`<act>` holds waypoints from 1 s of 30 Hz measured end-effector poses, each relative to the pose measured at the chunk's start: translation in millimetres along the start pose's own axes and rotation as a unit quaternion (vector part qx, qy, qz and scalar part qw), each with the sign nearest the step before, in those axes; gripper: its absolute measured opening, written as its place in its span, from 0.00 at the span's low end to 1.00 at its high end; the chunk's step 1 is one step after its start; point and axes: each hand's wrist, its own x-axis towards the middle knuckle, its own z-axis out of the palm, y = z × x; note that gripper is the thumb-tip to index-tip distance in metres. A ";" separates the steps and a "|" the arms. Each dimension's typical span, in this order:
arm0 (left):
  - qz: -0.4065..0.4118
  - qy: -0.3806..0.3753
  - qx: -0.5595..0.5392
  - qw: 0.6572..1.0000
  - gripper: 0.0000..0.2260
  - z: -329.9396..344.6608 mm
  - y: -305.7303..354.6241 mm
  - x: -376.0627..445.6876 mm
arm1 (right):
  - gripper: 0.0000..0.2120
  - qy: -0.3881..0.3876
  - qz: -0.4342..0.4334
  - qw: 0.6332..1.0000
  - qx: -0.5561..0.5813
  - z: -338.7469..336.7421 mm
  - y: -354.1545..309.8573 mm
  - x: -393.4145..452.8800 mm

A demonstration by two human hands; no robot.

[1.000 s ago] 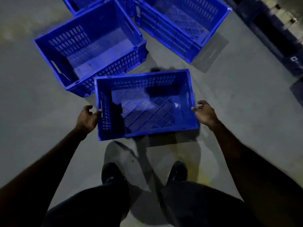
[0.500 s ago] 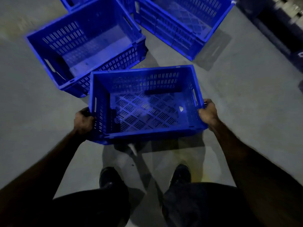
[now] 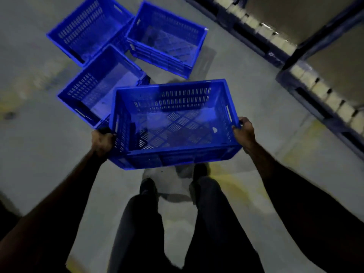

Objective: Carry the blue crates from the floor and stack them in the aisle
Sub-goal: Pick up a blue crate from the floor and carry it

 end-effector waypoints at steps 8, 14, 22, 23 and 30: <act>0.045 -0.109 -0.050 0.992 0.30 -31.7 87.6 -58.3 | 0.11 0.152 0.045 0.984 0.081 -99.9 3.4 -142.3; 0.066 -0.213 -0.033 0.974 0.13 -34.8 152.1 -86.8 | 0.11 0.255 0.085 0.943 0.197 -130.5 28.0 -254.3; 0.188 -0.331 0.041 0.924 0.08 25.6 219.1 -159.4 | 0.09 0.325 0.132 0.875 0.333 -174.4 77.3 -384.6; 0.188 -0.343 0.047 0.919 0.10 37.0 222.8 -172.5 | 0.08 0.331 0.138 0.869 0.342 -180.1 85.1 -396.7; 0.185 -0.383 0.088 0.901 0.11 131.2 232.0 -247.0 | 0.12 0.364 0.168 0.821 0.406 -216.5 157.5 -463.2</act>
